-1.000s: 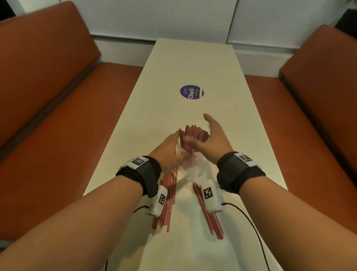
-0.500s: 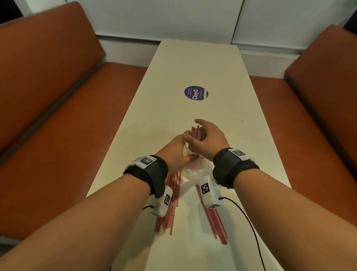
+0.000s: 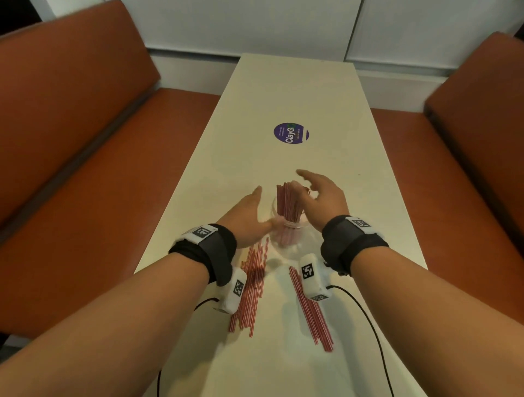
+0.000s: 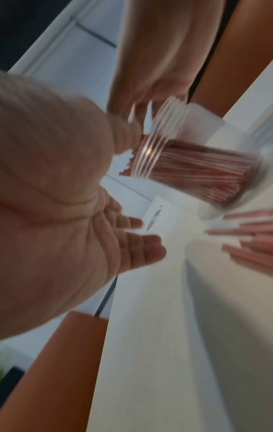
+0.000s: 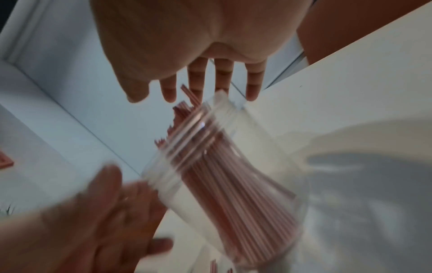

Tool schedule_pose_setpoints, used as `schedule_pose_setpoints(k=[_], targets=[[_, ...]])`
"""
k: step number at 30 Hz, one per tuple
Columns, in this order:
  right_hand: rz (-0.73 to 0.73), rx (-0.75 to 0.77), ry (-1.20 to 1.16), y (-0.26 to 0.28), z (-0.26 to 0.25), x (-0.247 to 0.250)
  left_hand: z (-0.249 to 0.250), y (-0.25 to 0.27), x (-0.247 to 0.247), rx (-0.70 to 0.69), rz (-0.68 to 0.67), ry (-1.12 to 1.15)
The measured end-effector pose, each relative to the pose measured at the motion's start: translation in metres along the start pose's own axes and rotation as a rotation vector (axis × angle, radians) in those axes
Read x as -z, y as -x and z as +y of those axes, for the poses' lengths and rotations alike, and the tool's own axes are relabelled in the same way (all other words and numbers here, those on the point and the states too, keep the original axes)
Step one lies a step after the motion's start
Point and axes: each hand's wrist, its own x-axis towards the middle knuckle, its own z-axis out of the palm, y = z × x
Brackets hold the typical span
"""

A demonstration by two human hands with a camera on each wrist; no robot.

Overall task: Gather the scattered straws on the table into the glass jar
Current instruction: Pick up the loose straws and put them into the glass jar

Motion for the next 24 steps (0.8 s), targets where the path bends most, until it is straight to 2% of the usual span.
schedule_pose_setpoints(k=[3, 5, 7, 10, 13, 19, 24], targets=[[0.108, -0.067, -0.072, 0.021, 0.012, 0.021, -0.014, 0.022, 0.004, 0.18, 0.068, -0.189], [0.132, -0.171, -0.041, 0.042, 0.026, 0.026, -0.018, 0.035, -0.002, 0.262, 0.041, -0.258], [0.058, -0.246, 0.051, 0.065, 0.04, 0.023, -0.015, 0.043, -0.013, 0.277, 0.034, -0.274], [-0.16, -0.302, 0.223, 0.094, 0.054, 0.013, -0.008, 0.048, -0.027, 0.303, 0.073, -0.234], [-0.323, -0.338, 0.317, 0.115, 0.054, 0.007, -0.005, 0.056, -0.036, 0.34, 0.048, -0.236], [-0.455, -0.333, 0.473, 0.142, 0.044, 0.004, -0.014, 0.083, -0.044, 0.414, 0.011, -0.189], [-0.487, -0.382, 0.551, 0.148, 0.028, -0.005, -0.004, 0.094, -0.054, 0.367, 0.004, -0.307]])
